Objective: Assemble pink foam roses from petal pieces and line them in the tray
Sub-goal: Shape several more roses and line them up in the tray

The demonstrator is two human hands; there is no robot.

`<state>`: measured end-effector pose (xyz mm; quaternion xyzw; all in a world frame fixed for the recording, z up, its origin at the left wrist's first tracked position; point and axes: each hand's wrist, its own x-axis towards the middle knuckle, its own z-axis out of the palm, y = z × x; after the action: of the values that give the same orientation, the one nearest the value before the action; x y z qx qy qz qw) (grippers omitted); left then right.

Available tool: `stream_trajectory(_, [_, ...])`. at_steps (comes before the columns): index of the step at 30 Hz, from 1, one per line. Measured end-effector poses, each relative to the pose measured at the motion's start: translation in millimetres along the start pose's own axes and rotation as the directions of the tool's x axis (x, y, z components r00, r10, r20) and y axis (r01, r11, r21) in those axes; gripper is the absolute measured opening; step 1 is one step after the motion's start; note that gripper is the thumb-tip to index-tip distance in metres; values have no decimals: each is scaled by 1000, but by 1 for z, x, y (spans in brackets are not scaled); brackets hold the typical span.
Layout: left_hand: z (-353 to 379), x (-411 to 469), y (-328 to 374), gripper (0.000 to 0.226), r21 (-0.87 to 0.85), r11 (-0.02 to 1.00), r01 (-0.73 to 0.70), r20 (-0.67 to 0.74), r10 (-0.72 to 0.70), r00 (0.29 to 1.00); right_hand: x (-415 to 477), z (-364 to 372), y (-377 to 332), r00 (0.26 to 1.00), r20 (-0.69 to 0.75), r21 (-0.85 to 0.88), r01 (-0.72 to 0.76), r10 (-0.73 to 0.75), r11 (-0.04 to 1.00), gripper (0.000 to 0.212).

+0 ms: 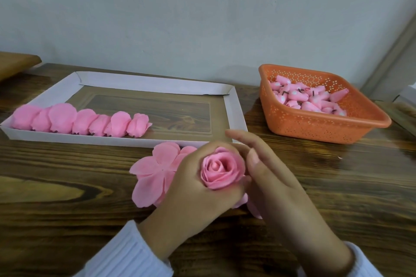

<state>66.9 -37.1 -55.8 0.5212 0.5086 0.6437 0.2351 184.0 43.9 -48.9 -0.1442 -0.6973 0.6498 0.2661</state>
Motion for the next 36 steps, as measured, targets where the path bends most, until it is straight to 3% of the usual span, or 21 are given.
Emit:
stream_trajectory(2, [-2, -1, 2, 17, -54, 998, -28, -85, 24, 996, 3, 0, 3, 994, 13, 150, -105, 104, 983, 34])
stream_trajectory(5, [2, -1, 6, 7, -147, 988, -47, -172, 21, 985, 7, 5, 6, 980, 98, 393, -200, 175, 897, 39])
stream_trajectory(10, [0, 0, 5, 22, -163, 986, 44, -171, -72, 983, 3, 17, 16, 942, 294, 567, -309, 162, 763, 73])
stream_trajectory(13, [0, -1, 4, 31, -172, 978, 119, -79, -134, 988, 4, 20, 15, 945, 272, 567, -312, 184, 762, 69])
stream_trajectory(18, [3, -3, 4, 18, -184, 971, 153, -70, -168, 983, 4, 22, 16, 946, 221, 563, -324, 239, 760, 30])
stream_trajectory(24, [0, -1, 2, 9, -198, 971, 137, -128, -164, 978, 5, 25, 15, 953, 233, 554, -294, 194, 779, 57])
stream_trajectory(29, [1, -3, 6, 9, -249, 955, 161, -74, -185, 980, 4, 24, 21, 962, 181, 546, -271, 205, 793, 36])
stream_trajectory(33, [-1, 0, 5, 11, -211, 966, 152, -107, -177, 978, 3, 26, 17, 962, 183, 556, -272, 204, 785, 55])
stream_trajectory(36, [-2, 1, 5, 14, -206, 972, 112, -91, -133, 987, 2, 26, 14, 967, 189, 561, -251, 172, 789, 48])
